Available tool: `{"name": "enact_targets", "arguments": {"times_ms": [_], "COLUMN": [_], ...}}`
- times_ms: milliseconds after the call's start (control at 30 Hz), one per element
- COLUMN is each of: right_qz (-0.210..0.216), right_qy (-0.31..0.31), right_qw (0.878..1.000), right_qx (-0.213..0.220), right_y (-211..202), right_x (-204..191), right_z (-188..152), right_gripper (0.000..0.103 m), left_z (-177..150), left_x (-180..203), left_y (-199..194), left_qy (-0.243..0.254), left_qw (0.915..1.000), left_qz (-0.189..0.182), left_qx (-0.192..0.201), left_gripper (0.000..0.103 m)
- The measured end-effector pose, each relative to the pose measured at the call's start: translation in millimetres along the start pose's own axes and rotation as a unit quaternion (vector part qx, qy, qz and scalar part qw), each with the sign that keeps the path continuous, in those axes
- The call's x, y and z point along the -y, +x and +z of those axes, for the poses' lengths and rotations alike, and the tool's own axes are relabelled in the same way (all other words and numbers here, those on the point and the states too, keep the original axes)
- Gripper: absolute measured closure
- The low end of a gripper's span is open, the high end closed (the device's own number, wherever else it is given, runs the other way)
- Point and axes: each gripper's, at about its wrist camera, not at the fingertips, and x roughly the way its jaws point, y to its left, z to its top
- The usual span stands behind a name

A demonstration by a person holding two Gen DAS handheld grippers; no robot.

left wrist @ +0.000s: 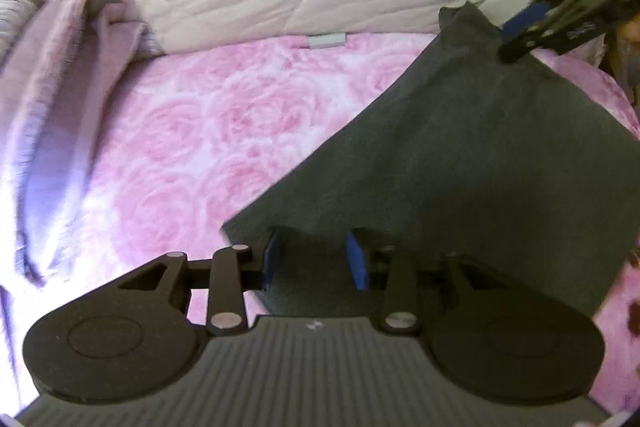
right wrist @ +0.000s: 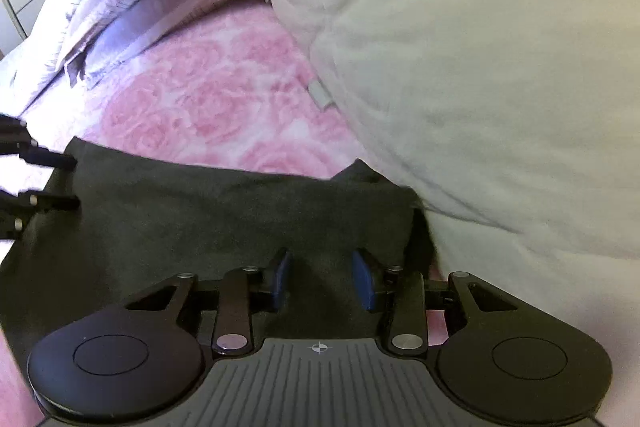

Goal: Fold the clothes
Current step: 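Lay the folded jeans on the bed and open both grippers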

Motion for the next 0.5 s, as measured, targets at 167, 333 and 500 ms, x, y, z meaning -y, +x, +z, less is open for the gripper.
{"name": "enact_targets", "arguments": {"times_ms": [167, 333, 500], "right_qz": [0.017, 0.007, -0.038], "right_qy": [0.024, 0.038, 0.064], "right_qw": [0.999, 0.999, 0.997], "right_qx": [0.023, -0.011, 0.017], "right_y": [-49, -37, -82], "right_x": [-41, -66, -101], "right_z": [-51, -110, -125], "right_gripper": [0.065, 0.064, 0.054], "left_z": [-44, -74, -71], "left_x": [29, 62, 55], "left_y": [-44, -27, -60], "left_qy": [-0.05, -0.033, -0.046], "left_qw": [0.9981, 0.9984, 0.9988], "left_qz": [-0.037, -0.036, -0.013], "left_qx": [-0.006, -0.028, -0.008], "left_gripper": [0.072, 0.073, 0.065]}}
